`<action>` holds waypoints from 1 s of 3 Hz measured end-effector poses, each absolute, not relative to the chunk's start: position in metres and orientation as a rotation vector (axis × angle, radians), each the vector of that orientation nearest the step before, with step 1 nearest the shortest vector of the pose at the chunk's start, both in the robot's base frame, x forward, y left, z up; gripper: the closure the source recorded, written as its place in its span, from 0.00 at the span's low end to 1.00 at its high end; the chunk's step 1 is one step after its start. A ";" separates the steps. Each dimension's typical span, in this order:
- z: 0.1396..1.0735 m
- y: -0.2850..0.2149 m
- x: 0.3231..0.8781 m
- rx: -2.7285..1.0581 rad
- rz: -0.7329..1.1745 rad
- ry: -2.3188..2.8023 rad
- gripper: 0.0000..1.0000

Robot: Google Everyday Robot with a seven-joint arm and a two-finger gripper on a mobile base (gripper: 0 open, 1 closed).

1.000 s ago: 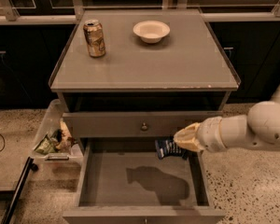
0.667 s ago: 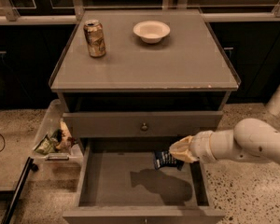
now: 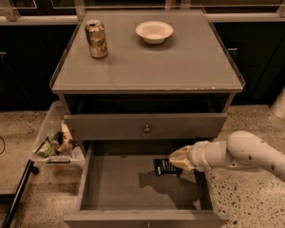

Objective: Place rxbar blueberry into middle drawer

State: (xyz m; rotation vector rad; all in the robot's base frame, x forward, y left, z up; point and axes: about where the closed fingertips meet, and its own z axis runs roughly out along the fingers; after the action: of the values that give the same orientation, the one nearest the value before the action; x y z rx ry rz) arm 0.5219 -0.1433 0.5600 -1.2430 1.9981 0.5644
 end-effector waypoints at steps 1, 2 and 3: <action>0.554 -0.139 0.523 -1.227 0.569 1.979 1.00; 0.521 -0.127 0.533 -1.169 0.578 1.943 1.00; 0.477 -0.115 0.547 -1.120 0.597 1.921 1.00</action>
Offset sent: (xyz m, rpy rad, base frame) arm 0.0255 0.0270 -0.0948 0.1439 -0.0722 -0.0949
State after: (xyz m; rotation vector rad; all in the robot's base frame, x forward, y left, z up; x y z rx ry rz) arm 0.5472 -0.1150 0.4770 -1.1197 1.9209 0.5969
